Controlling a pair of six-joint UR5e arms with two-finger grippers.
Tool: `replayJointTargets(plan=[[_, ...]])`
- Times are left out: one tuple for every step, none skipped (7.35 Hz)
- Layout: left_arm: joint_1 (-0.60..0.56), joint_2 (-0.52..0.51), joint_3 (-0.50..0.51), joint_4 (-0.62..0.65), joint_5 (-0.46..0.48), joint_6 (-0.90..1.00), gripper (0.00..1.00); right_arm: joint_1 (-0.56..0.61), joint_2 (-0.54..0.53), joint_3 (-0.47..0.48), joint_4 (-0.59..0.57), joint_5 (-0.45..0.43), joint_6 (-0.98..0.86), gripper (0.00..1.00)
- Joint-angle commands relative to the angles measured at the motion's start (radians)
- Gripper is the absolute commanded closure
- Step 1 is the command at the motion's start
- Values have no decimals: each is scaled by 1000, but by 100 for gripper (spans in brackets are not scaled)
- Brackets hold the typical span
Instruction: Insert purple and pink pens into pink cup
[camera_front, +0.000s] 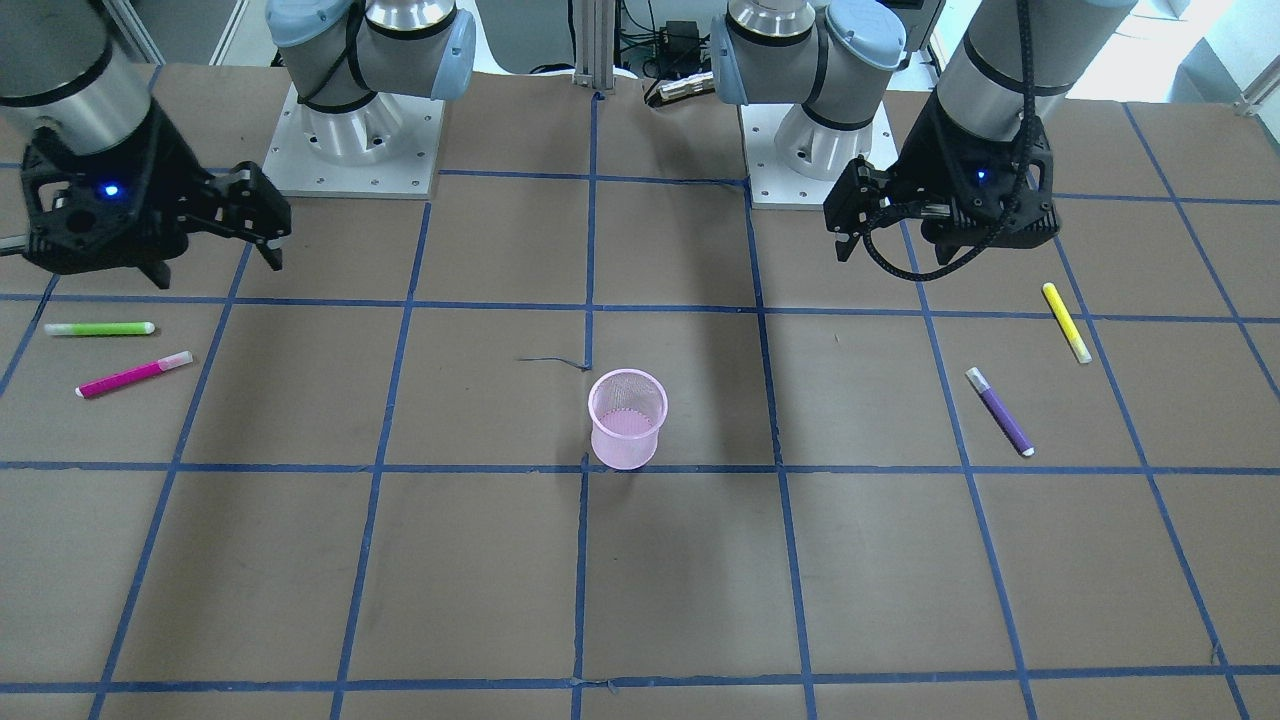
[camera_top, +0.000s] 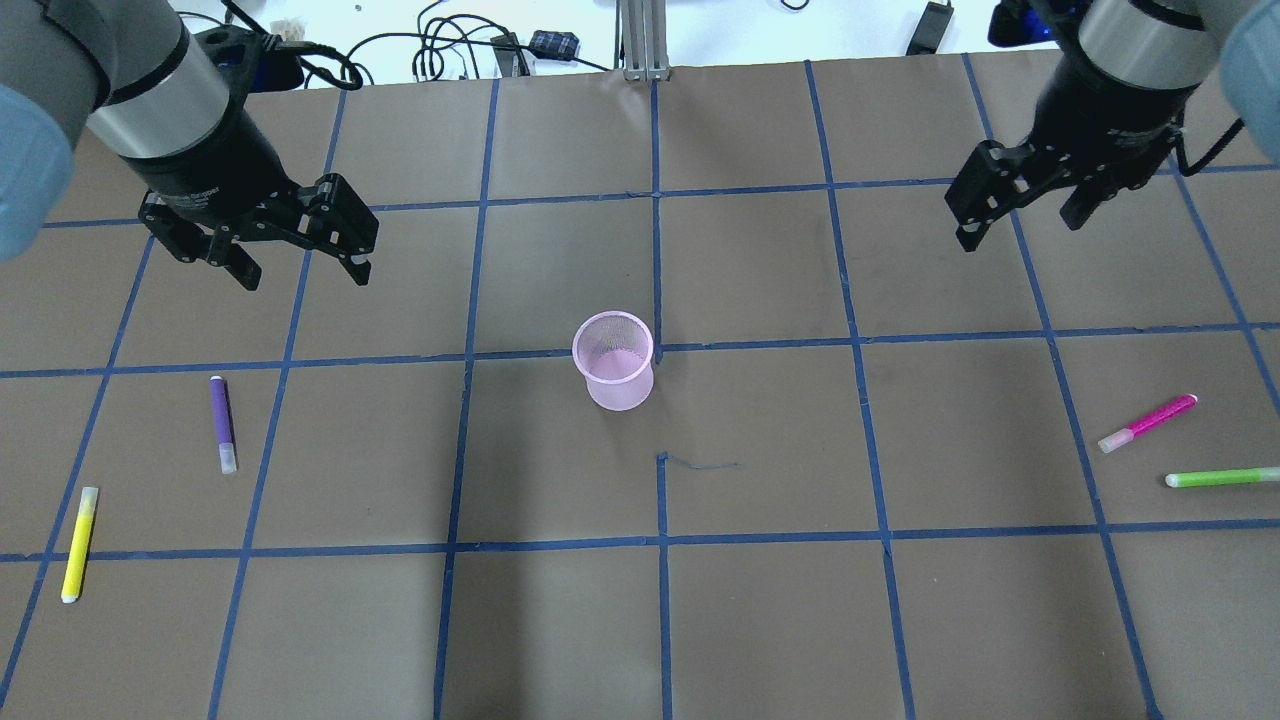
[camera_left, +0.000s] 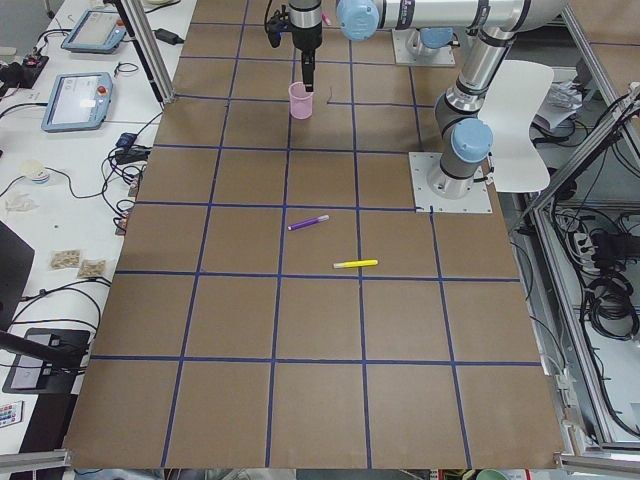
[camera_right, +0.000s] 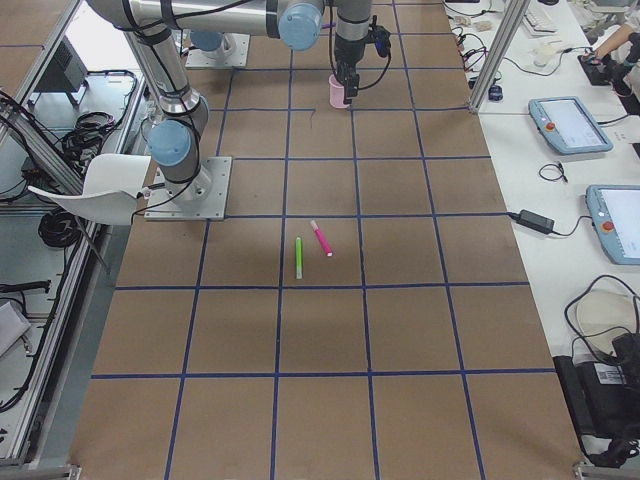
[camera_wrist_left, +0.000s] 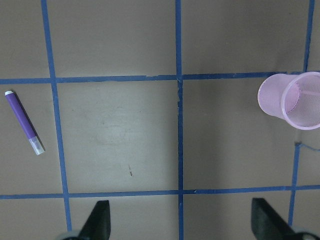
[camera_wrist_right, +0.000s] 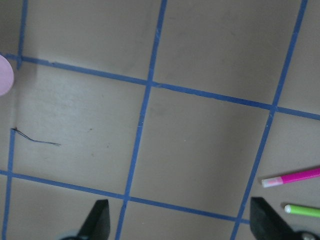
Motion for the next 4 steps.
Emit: replayJointTargets(plan=[[27, -14, -2, 12, 18, -12, 0, -181, 52, 42, -28, -6, -295, 0], [106, -31, -10, 14, 12, 3, 0, -245, 78, 46, -29, -3, -422, 0], [177, -48, -37, 35, 0, 10, 0, -290, 113, 47, -38, -3, -563, 0], [228, -63, -76, 149, 7, 40, 0, -336, 133, 47, -57, 0, -756, 0]])
